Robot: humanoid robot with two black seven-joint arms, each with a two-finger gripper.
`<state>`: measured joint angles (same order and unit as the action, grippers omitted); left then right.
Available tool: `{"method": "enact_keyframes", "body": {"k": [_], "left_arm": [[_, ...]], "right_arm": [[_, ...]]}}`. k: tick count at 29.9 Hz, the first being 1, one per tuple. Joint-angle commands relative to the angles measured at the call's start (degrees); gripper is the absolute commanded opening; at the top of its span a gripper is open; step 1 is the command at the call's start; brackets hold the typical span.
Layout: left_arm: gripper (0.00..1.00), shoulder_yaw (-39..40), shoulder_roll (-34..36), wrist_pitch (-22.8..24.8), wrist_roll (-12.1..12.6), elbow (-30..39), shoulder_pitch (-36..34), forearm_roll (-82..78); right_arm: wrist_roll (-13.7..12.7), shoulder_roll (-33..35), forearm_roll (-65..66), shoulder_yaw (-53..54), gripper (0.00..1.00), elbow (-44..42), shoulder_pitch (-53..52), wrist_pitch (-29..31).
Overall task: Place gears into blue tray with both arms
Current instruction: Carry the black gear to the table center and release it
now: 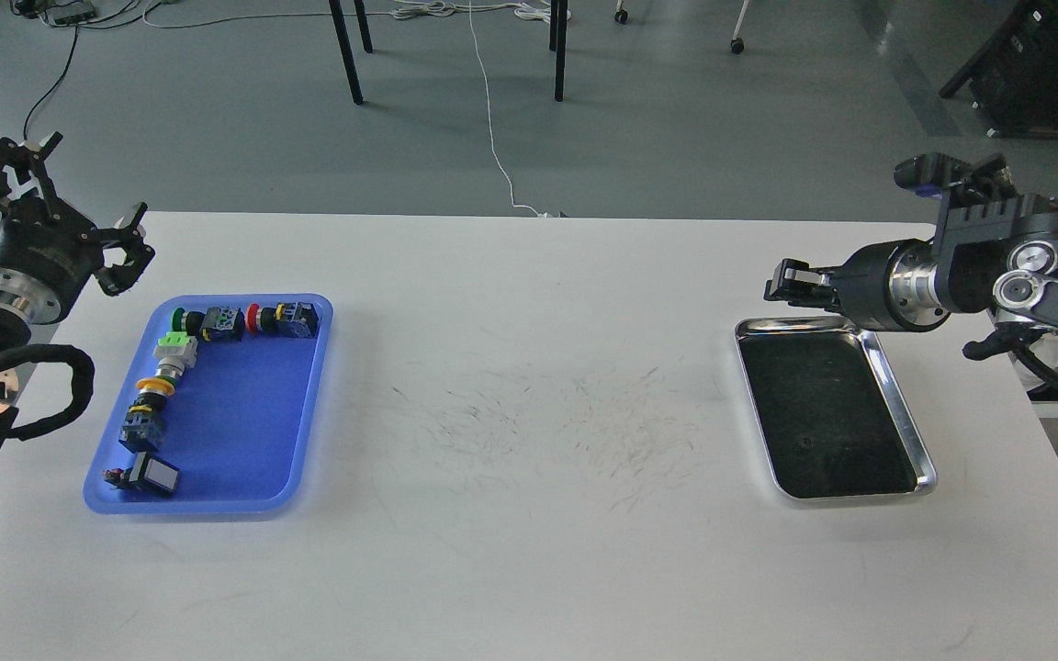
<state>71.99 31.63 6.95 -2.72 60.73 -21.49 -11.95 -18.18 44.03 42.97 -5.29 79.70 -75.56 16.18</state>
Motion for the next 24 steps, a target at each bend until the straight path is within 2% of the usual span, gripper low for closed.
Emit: {"method": "enact_keyframes", "body": {"k": [1,7,16,20,24], "left_arm": [[0.98,0.00,-0.08,-0.10,0.00,0.00,-0.13,0.00],[0.98,0.00,-0.17,-0.19,0.00,0.00,-0.05,0.00],[0.98,0.26,-0.25,-0.27,0.00,0.00,-0.05,0.00],[0.98,0.44,-0.17,-1.24,0.00,0.00,-0.05,0.00],[0.98,0.44,-0.25,-1.42,0.00,-0.09,0.04,0.00]], "right_arm": [[0.25,-3.76,-4.55,-0.15,0.07,0.72,-2.75,-0.27],[0.42,-14.48,-7.90,-0.59,0.07,-1.03,-3.54,-2.11],[2.71,-35.05,-8.69,-3.05,0.07,-12.11,-1.70,-5.89],[2.71,-43.92,-9.75,-2.97,0.07,-17.55,0.41,-7.12],[2.71,-44.03,-9.75,-2.88,0.07,-20.72,3.39,-8.53]]}}
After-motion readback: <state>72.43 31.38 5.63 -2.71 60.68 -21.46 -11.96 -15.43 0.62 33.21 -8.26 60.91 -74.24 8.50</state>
